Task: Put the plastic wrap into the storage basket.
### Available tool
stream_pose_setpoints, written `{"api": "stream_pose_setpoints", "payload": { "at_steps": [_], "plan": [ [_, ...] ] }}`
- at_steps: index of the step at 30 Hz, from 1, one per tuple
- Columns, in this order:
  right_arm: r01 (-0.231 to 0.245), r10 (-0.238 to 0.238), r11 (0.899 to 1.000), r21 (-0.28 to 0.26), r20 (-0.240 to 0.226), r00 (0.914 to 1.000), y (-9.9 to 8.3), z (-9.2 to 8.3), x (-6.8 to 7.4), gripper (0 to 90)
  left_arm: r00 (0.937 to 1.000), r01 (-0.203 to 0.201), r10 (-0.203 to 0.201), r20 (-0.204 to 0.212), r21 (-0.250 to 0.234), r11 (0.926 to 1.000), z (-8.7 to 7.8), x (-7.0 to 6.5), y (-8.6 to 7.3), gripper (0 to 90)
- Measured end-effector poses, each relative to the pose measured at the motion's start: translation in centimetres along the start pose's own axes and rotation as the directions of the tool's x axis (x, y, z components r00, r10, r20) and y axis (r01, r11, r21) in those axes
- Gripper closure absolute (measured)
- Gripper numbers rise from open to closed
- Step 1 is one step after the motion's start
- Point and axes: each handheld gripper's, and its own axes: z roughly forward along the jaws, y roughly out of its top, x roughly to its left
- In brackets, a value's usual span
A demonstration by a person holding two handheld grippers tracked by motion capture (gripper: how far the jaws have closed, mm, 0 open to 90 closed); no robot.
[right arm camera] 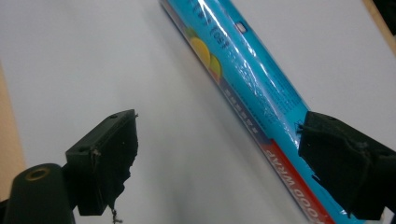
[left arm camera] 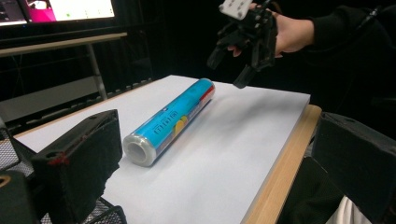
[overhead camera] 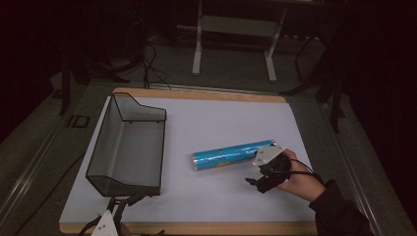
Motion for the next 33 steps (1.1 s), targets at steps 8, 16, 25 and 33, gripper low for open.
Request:
{"api": "stream_pose_setpoints", "payload": {
  "at_steps": [8, 16, 25, 33],
  "plan": [
    [0.068, -0.068, 0.995, 0.073, -0.011, 0.9976, 1.8, 1.8, -1.3, 13.3, 1.0000, 0.000, 0.000, -0.008, 0.005, 1.0000, -0.4, -0.2, -0.1, 2.6],
    [0.156, -0.153, 0.978, 0.139, -0.032, 0.9877, 3.7, 3.8, -2.6, 13.8, 0.9996, 0.007, -0.007, -0.027, 0.005, 1.0000, -1.0, -0.6, -0.2, 2.6],
    [0.196, -0.178, 0.960, 0.198, -0.105, 0.9784, 5.8, 6.3, -3.3, 17.2, 0.9985, 0.014, -0.013, -0.053, 0.015, 0.9998, -1.6, -1.0, -0.4, 2.6],
    [0.272, -0.244, 0.925, 0.265, -0.134, 0.9605, 7.1, 9.1, -3.9, 16.1, 0.9969, 0.020, -0.019, -0.077, 0.019, 0.9996, -2.3, -1.4, -0.5, 2.6]
  ]
}}
